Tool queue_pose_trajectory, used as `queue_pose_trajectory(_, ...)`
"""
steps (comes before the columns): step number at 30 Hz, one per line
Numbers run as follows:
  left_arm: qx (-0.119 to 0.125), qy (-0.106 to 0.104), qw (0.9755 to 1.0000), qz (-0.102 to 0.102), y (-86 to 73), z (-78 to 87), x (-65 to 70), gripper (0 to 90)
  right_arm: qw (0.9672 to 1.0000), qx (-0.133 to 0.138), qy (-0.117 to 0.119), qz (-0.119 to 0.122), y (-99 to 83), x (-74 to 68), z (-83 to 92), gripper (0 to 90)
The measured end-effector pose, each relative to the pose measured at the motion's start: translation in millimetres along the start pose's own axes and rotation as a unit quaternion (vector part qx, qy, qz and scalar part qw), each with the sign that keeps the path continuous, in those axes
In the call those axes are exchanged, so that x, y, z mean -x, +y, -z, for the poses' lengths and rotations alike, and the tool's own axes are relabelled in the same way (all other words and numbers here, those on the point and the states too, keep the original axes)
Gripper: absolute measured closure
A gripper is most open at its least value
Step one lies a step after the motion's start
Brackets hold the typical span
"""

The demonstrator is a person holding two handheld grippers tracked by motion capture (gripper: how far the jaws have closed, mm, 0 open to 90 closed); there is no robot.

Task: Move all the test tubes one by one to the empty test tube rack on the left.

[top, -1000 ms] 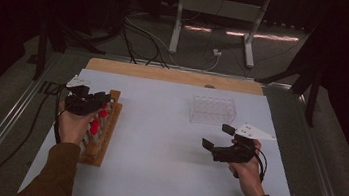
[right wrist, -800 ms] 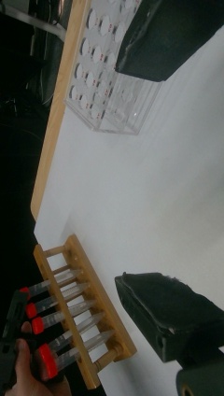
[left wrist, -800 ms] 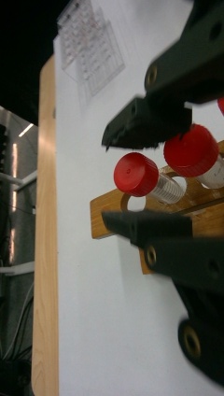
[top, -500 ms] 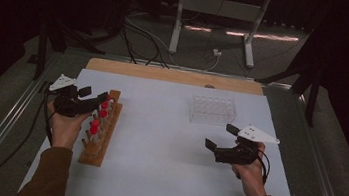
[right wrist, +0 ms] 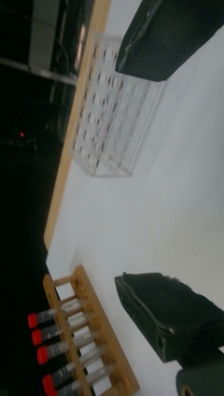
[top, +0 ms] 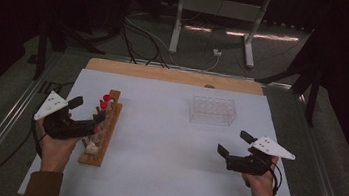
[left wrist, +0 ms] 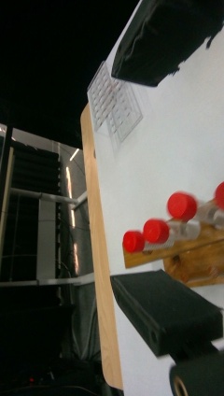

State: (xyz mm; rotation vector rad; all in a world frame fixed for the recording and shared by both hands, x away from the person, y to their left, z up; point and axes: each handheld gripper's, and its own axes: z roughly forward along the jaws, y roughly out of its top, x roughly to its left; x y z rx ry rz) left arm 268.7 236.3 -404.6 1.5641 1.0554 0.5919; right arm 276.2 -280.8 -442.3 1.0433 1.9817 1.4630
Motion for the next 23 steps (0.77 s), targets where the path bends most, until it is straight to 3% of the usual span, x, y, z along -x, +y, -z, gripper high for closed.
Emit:
queue_pose_trajectory(9, 0.022, 0.028, 0.9992, -0.019, -27.1, 14.3, 11.6, 0.5, 0.9999, 0.003, -0.01, 0.005, -5.6, 0.7, 10.5, 1.3)
queue_pose_trajectory(18, 0.015, 0.026, 0.9994, -0.019, -49.7, 23.1, 12.1, 0.5, 0.9997, 0.011, -0.02, 0.0, -10.3, 5.2, 20.5, 0.1)
queue_pose_trajectory(23, 0.01, 0.031, 0.9991, -0.028, -50.3, 21.8, 13.8, 0.5, 0.9998, 0.004, -0.018, 0.002, -13.0, 3.4, 18.3, 0.1)
